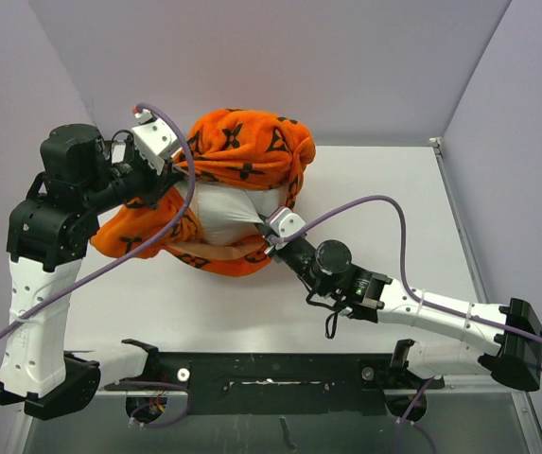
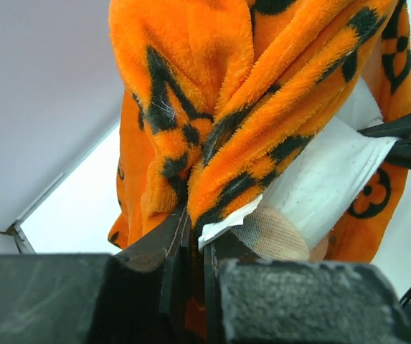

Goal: Remove the pillowcase from the pillow

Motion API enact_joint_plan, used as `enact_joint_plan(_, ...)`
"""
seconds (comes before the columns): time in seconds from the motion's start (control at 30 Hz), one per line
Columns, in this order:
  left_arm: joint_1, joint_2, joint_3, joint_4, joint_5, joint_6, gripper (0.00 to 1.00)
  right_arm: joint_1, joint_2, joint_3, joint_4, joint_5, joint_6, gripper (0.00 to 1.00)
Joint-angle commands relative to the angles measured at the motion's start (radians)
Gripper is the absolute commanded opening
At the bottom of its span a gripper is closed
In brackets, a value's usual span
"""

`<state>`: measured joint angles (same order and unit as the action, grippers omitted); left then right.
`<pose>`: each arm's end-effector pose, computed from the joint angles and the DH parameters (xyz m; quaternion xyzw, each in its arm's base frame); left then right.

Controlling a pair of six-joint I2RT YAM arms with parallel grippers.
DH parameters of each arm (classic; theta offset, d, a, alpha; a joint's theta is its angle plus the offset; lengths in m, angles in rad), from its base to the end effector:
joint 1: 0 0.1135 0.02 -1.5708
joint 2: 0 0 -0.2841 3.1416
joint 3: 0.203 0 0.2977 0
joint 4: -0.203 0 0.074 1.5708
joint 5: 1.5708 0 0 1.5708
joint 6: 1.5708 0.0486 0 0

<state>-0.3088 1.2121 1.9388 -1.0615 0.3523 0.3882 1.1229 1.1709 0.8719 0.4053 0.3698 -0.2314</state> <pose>0.1962 -0.0802 0.5788 0.3695 0.7195 -0.1201 0.5757 0.1563 0.2848 0.3593 -0.3052 0.5978 0.2043 0.7126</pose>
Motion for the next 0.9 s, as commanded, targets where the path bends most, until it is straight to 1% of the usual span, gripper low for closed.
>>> enact_joint_plan(0.0,0.045,-0.042,-0.022,0.209,-0.188,-0.042,0.00,-0.029,-0.079,-0.046,-0.194,0.218,0.049,0.00)
enact_joint_plan(0.07,0.070,-0.012,-0.036,0.134,-0.077,-0.125,0.00,-0.021,-0.107,-0.048,-0.217,0.198,0.045,0.00)
enact_joint_plan(0.1,0.094,0.009,-0.038,0.096,0.041,-0.168,0.00,-0.016,-0.115,-0.047,-0.228,0.187,0.039,0.00)
enact_joint_plan(0.23,0.163,0.118,-0.021,-0.031,0.364,-0.334,0.00,0.004,-0.165,-0.020,-0.319,0.058,-0.020,0.00)
enact_joint_plan(0.27,0.166,0.141,-0.021,-0.048,0.417,-0.362,0.00,0.016,-0.179,-0.009,-0.336,0.031,-0.048,0.01)
enact_joint_plan(0.3,0.168,0.158,-0.024,-0.054,0.452,-0.389,0.00,0.029,-0.191,0.006,-0.360,0.008,-0.070,0.11)
enact_joint_plan(0.33,0.168,0.172,-0.029,-0.049,0.479,-0.411,0.00,0.042,-0.199,0.026,-0.389,-0.022,-0.089,0.28)
enact_joint_plan(0.37,0.168,0.180,-0.035,-0.038,0.501,-0.434,0.00,0.054,-0.205,0.050,-0.415,-0.046,-0.110,0.43)
enact_joint_plan(0.43,0.165,0.189,-0.036,-0.009,0.527,-0.476,0.00,0.094,-0.203,0.097,-0.461,-0.069,-0.166,0.55)
enact_joint_plan(0.47,0.162,0.193,-0.031,-0.004,0.539,-0.491,0.00,0.110,-0.196,0.126,-0.486,-0.078,-0.186,0.59)
enact_joint_plan(0.63,0.141,0.198,0.003,-0.014,0.556,-0.508,0.00,0.158,-0.106,0.299,-0.582,-0.149,-0.272,0.72)
enact_joint_plan(0.87,0.128,0.181,0.007,-0.025,0.571,-0.514,0.00,0.168,0.077,0.497,-0.684,-0.232,-0.358,0.78)
